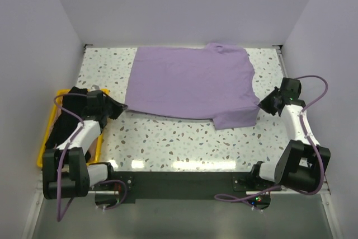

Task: Fold and stack the t-shirts
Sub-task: Flatten the tshirt out

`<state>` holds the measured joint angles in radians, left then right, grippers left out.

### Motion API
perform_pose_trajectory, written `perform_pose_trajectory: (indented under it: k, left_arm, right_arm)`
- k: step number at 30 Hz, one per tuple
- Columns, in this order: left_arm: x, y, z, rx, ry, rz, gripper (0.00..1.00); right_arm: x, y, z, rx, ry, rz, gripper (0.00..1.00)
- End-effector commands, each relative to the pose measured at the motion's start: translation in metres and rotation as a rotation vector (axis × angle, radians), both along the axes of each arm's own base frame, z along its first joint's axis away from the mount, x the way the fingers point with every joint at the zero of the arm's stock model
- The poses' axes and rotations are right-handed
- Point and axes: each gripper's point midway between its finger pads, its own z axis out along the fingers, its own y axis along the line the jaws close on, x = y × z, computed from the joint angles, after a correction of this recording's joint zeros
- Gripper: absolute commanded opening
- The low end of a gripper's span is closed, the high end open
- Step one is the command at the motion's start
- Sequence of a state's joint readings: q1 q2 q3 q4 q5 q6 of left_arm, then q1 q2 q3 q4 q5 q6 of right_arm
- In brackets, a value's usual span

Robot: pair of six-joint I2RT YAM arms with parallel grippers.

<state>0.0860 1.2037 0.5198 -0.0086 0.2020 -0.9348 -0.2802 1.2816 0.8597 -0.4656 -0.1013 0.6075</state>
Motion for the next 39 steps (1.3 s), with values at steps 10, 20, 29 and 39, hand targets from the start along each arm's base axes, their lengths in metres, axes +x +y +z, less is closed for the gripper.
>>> perform_pose_trajectory:
  k: [10,20,29,39]
  left_arm:
    - [0.02,-0.007,-0.003,0.042,0.008,-0.104,0.0]
    - [-0.005,-0.021,-0.016,-0.014,0.033,-0.145,0.0]
    - [-0.019,-0.023,-0.023,-0.024,0.055,-0.145,0.0]
    - [-0.033,-0.023,-0.036,-0.021,0.078,-0.147,0.01]
  right_arm:
    - [0.012,-0.004,-0.008,0.001,0.02,0.018,0.34]
    - [-0.036,0.002,-0.017,-0.018,0.092,0.005,0.56]
    - [-0.085,0.027,-0.047,0.058,0.106,-0.015,0.5]
    - [-0.07,0.028,-0.071,0.101,0.122,-0.026,0.47]
